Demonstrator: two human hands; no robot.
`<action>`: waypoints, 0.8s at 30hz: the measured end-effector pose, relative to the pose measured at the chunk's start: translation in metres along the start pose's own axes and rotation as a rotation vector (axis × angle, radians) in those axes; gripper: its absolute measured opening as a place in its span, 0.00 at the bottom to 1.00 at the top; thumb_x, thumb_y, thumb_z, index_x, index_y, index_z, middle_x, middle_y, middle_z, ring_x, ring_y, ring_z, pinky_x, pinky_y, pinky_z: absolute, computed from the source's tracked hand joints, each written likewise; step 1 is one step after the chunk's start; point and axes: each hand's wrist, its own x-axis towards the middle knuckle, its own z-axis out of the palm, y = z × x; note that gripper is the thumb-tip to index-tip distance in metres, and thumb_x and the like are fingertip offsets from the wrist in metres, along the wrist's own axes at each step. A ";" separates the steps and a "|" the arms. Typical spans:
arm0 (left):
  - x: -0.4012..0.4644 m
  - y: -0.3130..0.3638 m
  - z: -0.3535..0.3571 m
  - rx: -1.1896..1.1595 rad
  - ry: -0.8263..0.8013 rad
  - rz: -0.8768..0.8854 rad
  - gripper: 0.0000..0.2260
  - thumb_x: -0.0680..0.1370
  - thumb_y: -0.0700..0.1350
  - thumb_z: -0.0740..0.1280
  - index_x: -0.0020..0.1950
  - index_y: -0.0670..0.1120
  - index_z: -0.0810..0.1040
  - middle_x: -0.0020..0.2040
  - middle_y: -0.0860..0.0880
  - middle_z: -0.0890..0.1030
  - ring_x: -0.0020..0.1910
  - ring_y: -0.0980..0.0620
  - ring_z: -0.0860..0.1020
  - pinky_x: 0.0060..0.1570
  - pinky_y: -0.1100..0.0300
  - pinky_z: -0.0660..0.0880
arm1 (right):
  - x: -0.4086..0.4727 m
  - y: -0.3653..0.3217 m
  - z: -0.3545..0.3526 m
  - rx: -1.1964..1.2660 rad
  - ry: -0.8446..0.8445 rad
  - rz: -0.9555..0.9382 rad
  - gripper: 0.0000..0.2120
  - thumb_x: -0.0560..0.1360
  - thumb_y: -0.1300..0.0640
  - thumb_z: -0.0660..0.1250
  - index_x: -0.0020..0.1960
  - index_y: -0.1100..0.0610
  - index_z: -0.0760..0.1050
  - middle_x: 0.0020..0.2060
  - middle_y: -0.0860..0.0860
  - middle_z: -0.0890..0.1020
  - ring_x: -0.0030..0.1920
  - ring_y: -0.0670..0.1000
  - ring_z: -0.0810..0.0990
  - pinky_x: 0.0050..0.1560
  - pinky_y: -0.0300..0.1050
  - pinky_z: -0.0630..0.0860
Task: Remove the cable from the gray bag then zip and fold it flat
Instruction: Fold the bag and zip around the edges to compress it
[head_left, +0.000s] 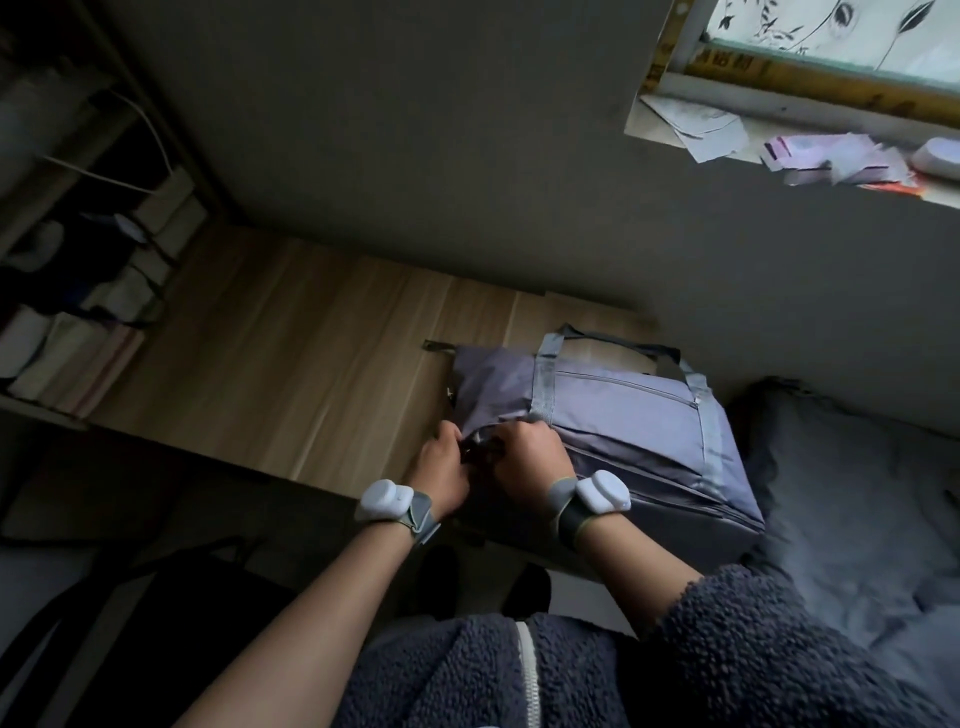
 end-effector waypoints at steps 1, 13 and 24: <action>0.001 -0.001 -0.001 -0.016 0.026 -0.005 0.12 0.73 0.38 0.64 0.56 0.42 0.67 0.51 0.38 0.78 0.50 0.37 0.76 0.47 0.49 0.73 | -0.002 0.002 0.000 0.004 0.028 -0.017 0.13 0.70 0.57 0.64 0.52 0.48 0.81 0.45 0.53 0.85 0.47 0.60 0.82 0.46 0.52 0.79; 0.004 -0.006 -0.017 -0.122 0.048 0.106 0.08 0.70 0.37 0.67 0.46 0.47 0.80 0.35 0.48 0.84 0.40 0.48 0.81 0.42 0.58 0.75 | 0.007 0.001 0.007 -0.096 -0.144 0.078 0.13 0.73 0.48 0.61 0.46 0.53 0.81 0.44 0.56 0.83 0.43 0.60 0.82 0.37 0.45 0.73; 0.005 0.009 -0.016 0.052 -0.042 0.056 0.07 0.73 0.43 0.65 0.47 0.46 0.81 0.47 0.42 0.84 0.50 0.40 0.80 0.50 0.52 0.77 | 0.001 -0.008 0.006 -0.214 -0.044 -0.048 0.09 0.75 0.53 0.63 0.51 0.57 0.74 0.47 0.57 0.82 0.46 0.61 0.81 0.35 0.47 0.69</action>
